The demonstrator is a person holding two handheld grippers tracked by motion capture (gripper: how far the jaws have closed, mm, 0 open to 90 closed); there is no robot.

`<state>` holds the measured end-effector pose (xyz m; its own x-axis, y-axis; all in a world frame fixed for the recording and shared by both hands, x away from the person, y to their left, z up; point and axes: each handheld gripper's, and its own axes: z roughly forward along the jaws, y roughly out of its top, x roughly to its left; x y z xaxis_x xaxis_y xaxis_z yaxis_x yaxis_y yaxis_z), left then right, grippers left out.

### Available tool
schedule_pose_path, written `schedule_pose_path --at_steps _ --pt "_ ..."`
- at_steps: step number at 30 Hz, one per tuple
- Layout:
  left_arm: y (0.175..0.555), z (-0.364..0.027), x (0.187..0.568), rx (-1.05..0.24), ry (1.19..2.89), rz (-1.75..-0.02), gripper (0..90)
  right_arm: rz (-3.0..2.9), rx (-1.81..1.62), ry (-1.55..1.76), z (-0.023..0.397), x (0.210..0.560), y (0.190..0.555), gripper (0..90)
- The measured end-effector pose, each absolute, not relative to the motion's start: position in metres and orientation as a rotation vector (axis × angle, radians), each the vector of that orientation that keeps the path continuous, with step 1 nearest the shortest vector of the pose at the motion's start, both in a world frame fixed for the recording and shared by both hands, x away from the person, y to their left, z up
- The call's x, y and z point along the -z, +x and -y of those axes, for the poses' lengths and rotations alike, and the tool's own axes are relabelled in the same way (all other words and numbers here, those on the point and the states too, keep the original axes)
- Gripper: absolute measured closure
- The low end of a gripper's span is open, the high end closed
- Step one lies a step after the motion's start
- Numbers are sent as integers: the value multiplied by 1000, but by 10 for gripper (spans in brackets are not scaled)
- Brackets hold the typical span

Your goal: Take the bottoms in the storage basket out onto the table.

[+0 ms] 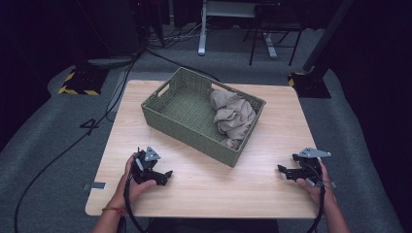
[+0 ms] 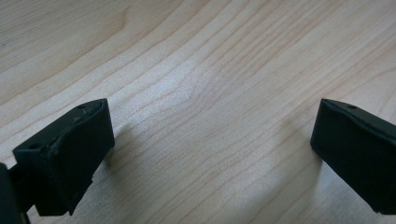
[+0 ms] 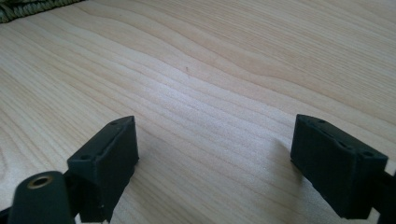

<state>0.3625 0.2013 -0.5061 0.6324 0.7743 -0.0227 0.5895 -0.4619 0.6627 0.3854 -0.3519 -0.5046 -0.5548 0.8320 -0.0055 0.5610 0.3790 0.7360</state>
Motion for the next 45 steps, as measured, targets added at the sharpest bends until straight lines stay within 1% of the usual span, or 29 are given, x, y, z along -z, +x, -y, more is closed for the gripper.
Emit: schedule_pose_path --at_steps 14,23,26,27,30,31,37,45 --pt "361 -202 506 -372 2215 -1053 1 -2299 -961 1209 352 502 388 153" --pt "360 -202 506 -378 2217 -1053 2 -2295 -1067 1213 352 499 397 174" --pt "360 -202 506 -377 2217 -1052 2 -2267 -1135 1151 341 480 400 182" --pt "360 -202 506 -377 2217 -1052 2 -2267 -1135 1151 341 480 400 182" --pt "360 -202 506 -377 2217 -1052 2 -2249 -1197 1101 333 464 402 183" --pt "360 -202 506 -377 2217 -1052 2 -2247 -1193 1066 325 451 406 183" --pt "360 -202 506 -377 2217 -1053 2 -2222 -1248 991 302 411 422 186" --pt "360 -202 506 -378 2217 -1052 2 -2221 -1242 923 279 386 438 187"
